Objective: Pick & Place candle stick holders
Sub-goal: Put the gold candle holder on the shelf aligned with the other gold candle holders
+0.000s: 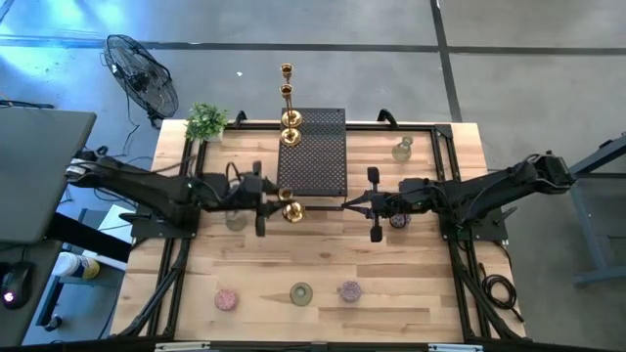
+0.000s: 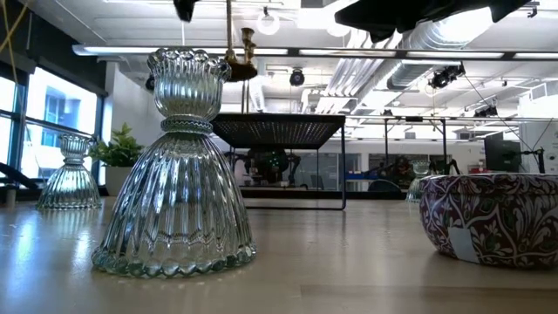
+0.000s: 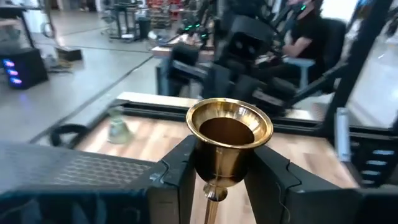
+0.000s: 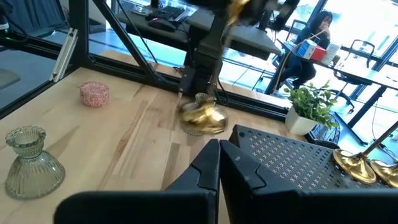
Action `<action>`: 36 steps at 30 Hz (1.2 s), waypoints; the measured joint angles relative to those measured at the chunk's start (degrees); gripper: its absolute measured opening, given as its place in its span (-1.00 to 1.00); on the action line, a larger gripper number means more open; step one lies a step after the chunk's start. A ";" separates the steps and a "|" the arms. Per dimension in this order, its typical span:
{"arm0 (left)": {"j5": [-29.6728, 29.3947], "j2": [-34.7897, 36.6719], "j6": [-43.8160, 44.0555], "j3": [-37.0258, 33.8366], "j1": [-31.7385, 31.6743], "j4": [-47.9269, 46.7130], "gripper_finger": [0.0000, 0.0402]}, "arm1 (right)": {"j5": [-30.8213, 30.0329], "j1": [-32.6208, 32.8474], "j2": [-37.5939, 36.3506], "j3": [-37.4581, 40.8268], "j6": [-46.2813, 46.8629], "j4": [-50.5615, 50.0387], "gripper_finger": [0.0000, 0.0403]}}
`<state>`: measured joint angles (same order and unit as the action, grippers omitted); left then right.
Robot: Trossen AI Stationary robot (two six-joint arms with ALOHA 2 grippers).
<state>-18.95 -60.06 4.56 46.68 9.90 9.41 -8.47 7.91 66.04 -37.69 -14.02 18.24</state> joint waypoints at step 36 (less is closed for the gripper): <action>18.14 -8.55 0.28 8.04 -33.54 -11.20 -0.46 | 0.07 0.01 0.00 0.00 0.02 -0.42 -0.99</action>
<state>-0.81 -68.61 4.84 54.72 -23.64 -1.80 -8.40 7.92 66.04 -37.69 -14.00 17.82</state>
